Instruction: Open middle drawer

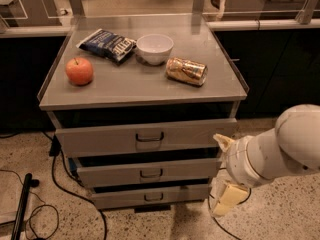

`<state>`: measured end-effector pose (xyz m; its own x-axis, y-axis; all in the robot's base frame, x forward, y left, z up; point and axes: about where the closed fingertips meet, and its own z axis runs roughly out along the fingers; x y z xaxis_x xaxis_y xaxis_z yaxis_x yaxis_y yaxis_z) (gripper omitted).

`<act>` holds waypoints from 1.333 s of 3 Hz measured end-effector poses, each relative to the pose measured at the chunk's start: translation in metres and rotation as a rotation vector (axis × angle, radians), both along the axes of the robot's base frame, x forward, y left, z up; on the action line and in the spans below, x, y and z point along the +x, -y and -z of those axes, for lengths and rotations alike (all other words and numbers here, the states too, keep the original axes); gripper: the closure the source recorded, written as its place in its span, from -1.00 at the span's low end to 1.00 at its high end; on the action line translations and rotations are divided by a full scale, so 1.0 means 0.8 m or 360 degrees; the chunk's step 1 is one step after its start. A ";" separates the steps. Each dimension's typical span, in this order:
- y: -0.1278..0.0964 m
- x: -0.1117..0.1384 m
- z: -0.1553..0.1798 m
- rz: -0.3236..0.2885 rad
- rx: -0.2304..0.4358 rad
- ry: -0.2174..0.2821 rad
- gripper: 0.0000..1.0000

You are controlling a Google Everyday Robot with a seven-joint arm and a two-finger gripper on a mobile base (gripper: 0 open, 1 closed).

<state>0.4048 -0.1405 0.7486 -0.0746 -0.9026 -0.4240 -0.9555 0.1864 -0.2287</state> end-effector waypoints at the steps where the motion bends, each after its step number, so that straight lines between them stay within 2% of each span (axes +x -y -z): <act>1: -0.012 0.010 0.054 -0.0030 0.0025 -0.0020 -1.00; 2: -0.011 0.029 0.097 -0.0040 0.0135 0.0011 -1.00; 3: 0.004 0.052 0.129 -0.0036 0.0283 0.0034 -1.00; 4: 0.009 0.069 0.162 -0.0007 0.0376 -0.0010 -1.00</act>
Offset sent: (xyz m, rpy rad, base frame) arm 0.0412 0.0030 -0.1232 0.1810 -0.0416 0.0594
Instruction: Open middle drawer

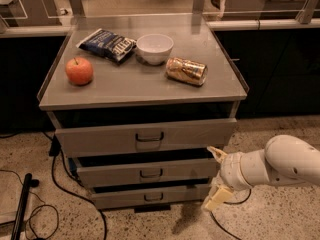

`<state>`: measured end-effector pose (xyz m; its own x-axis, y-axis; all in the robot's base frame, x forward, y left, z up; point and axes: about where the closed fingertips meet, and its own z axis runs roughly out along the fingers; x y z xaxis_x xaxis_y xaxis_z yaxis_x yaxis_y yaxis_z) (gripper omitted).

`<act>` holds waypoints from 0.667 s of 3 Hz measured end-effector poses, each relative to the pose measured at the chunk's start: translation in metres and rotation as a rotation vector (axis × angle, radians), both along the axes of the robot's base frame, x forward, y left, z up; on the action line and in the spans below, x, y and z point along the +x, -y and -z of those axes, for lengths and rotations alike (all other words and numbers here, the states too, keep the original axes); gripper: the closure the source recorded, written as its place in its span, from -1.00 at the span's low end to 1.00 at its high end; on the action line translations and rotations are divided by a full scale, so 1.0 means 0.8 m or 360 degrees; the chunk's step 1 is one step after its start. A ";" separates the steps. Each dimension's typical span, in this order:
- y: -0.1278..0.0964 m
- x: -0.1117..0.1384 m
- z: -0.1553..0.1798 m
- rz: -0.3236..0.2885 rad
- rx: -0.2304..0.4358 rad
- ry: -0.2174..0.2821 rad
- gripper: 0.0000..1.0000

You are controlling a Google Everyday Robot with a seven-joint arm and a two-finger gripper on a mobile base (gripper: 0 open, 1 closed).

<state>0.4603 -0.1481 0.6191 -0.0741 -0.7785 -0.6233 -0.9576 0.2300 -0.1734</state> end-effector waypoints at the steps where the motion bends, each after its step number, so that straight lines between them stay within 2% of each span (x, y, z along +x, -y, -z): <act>1: 0.000 0.000 0.000 0.0000 0.0000 0.0000 -1.00; 2: -0.001 0.009 0.018 -0.0011 -0.0003 -0.0034 -1.00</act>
Offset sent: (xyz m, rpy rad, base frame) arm 0.0209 -0.0008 -0.0368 -0.0059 0.0560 0.0128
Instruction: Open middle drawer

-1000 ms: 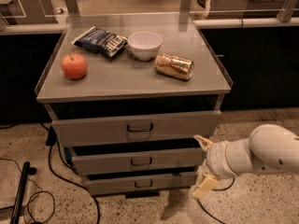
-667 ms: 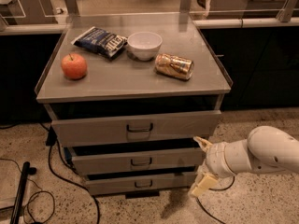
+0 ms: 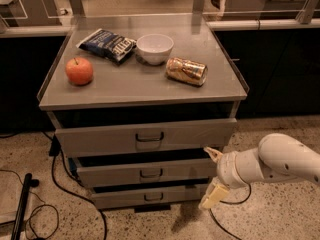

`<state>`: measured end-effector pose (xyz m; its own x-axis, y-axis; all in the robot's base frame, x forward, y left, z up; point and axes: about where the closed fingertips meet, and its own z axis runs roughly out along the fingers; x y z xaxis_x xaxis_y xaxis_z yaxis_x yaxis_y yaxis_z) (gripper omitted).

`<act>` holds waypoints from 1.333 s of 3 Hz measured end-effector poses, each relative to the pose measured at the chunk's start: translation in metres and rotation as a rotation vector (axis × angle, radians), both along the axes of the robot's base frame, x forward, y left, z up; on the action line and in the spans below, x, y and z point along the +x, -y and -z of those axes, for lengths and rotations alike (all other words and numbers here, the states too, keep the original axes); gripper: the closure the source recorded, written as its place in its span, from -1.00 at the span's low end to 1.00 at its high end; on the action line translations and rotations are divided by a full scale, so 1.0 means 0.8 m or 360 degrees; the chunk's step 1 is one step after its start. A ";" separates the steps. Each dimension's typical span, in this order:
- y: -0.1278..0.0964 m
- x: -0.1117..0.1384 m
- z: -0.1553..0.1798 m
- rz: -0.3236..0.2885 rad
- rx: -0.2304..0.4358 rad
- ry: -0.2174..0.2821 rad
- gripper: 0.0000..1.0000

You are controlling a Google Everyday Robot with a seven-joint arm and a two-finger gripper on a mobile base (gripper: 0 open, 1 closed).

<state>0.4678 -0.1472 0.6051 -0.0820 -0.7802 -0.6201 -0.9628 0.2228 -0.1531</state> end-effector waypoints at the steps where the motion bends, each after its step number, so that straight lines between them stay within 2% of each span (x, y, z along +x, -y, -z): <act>1: -0.001 0.020 0.050 -0.0017 -0.0027 -0.0100 -1.00; 2: -0.003 0.032 0.088 -0.0047 -0.0058 -0.0169 -1.00; 3: -0.008 0.043 0.117 -0.0086 -0.0066 -0.0194 -1.00; 4: -0.010 0.055 0.135 -0.0110 -0.0031 -0.0173 -1.00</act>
Offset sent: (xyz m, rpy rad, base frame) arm 0.0374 0.0016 -0.1046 -0.0609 0.1547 0.0455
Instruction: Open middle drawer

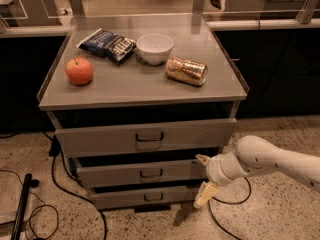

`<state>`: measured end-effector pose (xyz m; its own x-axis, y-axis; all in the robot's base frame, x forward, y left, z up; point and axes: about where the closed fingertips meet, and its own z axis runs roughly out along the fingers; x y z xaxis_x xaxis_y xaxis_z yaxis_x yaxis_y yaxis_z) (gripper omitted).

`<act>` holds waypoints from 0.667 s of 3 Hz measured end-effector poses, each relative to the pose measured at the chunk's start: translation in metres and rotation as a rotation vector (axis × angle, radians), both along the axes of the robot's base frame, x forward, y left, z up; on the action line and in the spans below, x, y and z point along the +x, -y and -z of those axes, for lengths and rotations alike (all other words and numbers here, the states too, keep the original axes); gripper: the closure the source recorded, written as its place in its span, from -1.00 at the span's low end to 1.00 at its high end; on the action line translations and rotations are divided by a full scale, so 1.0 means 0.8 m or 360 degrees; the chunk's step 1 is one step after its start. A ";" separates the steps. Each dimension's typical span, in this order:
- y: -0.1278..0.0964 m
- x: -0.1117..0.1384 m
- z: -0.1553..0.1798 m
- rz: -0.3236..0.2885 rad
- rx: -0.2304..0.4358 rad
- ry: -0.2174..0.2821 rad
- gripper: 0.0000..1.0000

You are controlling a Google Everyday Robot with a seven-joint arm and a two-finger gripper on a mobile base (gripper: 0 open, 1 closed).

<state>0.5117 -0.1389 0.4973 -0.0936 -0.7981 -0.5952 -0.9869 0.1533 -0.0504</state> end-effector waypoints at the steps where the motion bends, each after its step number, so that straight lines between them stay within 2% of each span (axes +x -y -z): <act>1: -0.003 0.014 0.004 0.0003 0.0096 0.0081 -1.00; 2: 0.000 0.033 -0.004 0.0030 0.0274 0.0254 -1.00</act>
Offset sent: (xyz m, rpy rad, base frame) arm 0.0373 -0.0073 0.0144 0.2576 -0.2549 -0.0360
